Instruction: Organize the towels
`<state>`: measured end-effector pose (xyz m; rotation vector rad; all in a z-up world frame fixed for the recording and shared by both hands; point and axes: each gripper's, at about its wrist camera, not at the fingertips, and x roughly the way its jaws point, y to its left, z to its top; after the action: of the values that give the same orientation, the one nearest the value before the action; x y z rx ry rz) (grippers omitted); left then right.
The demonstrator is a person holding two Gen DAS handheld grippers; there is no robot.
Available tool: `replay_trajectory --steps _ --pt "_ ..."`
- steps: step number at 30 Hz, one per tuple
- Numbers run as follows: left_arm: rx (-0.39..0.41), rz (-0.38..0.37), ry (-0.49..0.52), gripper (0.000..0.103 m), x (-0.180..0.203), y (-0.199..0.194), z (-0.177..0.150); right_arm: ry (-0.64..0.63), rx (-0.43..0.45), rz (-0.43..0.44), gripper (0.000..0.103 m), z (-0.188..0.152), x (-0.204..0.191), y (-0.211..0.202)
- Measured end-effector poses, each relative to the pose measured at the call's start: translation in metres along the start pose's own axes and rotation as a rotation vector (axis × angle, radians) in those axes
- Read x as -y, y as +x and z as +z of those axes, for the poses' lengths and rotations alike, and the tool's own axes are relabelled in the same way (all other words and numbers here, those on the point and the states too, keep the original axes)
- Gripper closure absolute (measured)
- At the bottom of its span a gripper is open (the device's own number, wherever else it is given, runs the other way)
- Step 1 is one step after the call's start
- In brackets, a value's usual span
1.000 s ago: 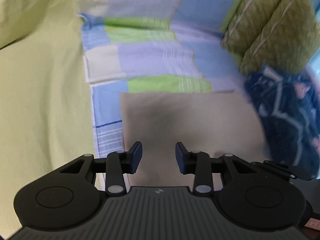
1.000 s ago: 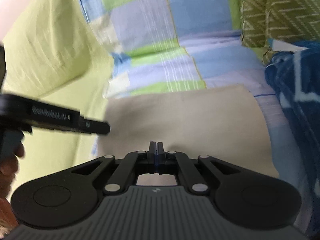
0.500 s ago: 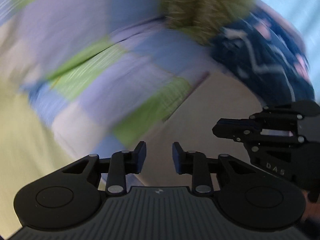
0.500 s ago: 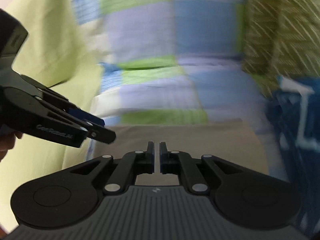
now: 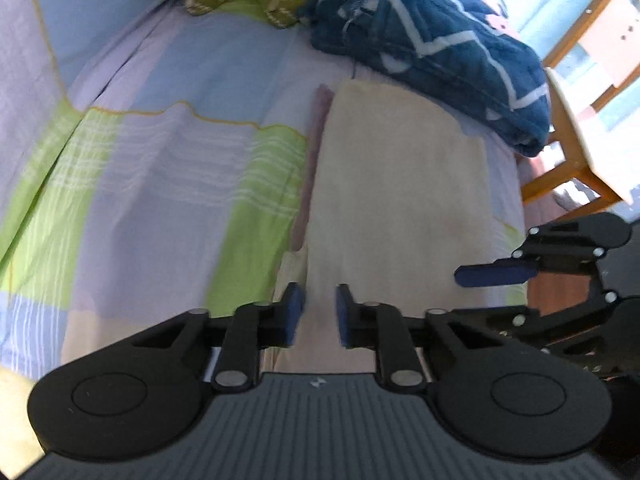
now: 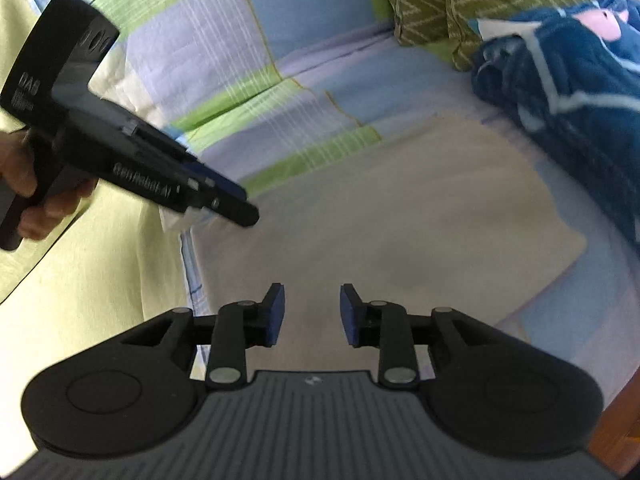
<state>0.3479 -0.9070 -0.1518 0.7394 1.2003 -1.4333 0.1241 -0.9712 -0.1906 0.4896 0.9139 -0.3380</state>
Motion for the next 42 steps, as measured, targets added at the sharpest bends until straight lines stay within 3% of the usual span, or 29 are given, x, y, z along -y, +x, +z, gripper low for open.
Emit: replay_trajectory --steps 6,7,8,16,23,31,37,39,40,42 --pt "-0.038 -0.036 0.009 0.089 -0.01 0.014 0.004 0.079 0.019 -0.028 0.072 -0.009 -0.001 0.002" --pt "-0.035 -0.04 0.016 0.092 -0.01 0.012 0.005 0.095 0.028 -0.038 0.072 -0.01 -0.003 0.002" --pt "-0.026 -0.048 0.024 0.103 -0.011 0.009 0.006 0.1 0.03 -0.037 0.072 -0.01 -0.003 0.002" --pt "0.009 -0.133 -0.001 0.103 -0.027 0.005 0.009 0.15 0.045 -0.037 0.072 -0.011 -0.022 0.01" --pt "0.027 -0.103 -0.031 0.103 -0.033 -0.002 0.004 0.177 0.06 -0.062 0.072 -0.009 -0.024 0.011" --pt "0.009 -0.039 -0.077 0.103 -0.038 0.018 -0.007 0.147 0.044 -0.081 0.07 -0.01 -0.028 0.021" --pt "0.084 0.026 -0.068 0.102 -0.038 -0.019 -0.005 0.122 0.077 -0.092 0.07 -0.004 -0.027 0.012" --pt "0.109 -0.03 -0.111 0.102 -0.037 -0.03 -0.011 0.107 0.112 -0.115 0.07 0.001 -0.023 0.008" --pt "0.122 -0.057 -0.132 0.102 -0.037 -0.035 -0.014 0.103 0.119 -0.121 0.073 0.002 -0.02 0.008" --pt "0.139 -0.109 -0.153 0.102 -0.031 -0.041 -0.019 0.08 0.113 -0.146 0.096 0.006 -0.009 0.014"
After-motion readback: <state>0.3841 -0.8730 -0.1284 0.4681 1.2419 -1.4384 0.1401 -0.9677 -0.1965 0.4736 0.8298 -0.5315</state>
